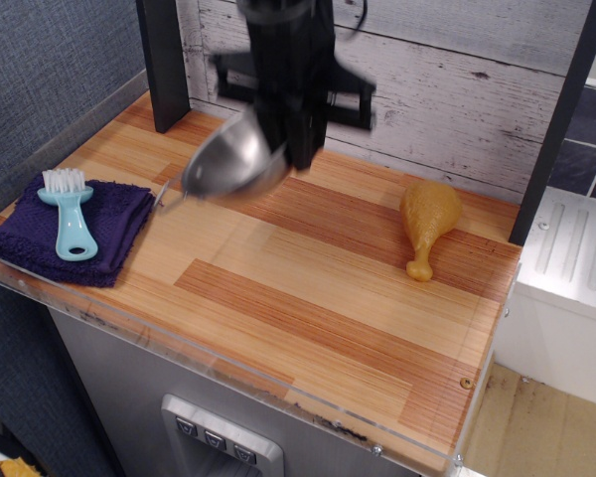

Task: Move the pan to the front side of the table

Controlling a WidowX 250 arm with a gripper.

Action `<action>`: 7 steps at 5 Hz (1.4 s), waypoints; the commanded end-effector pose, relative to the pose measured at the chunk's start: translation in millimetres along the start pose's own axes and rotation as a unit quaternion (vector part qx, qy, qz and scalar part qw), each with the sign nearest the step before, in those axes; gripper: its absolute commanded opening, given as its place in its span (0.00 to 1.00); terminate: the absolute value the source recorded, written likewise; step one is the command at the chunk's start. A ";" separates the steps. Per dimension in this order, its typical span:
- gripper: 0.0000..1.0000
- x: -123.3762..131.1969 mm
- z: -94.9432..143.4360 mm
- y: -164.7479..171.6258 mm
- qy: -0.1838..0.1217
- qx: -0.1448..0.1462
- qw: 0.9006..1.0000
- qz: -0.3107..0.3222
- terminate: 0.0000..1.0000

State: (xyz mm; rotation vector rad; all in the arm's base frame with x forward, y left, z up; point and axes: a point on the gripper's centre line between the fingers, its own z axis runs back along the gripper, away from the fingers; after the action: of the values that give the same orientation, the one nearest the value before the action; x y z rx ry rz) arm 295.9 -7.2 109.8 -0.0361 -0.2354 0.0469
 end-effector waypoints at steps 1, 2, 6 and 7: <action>0.00 -28.0 -24.2 -4.2 0.030 0.011 0.999 0.037 0.00; 0.00 -34.2 -44.6 -21.2 0.036 0.008 0.999 0.003 0.00; 1.00 -41.4 -62.6 -66.1 0.024 -0.018 0.993 -0.116 0.00; 1.00 -34.3 -50.6 -67.1 0.014 -0.029 0.993 -0.113 0.00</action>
State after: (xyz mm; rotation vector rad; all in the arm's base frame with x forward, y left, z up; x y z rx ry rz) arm 273.8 -82.8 40.0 -0.0650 -0.1515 -0.1945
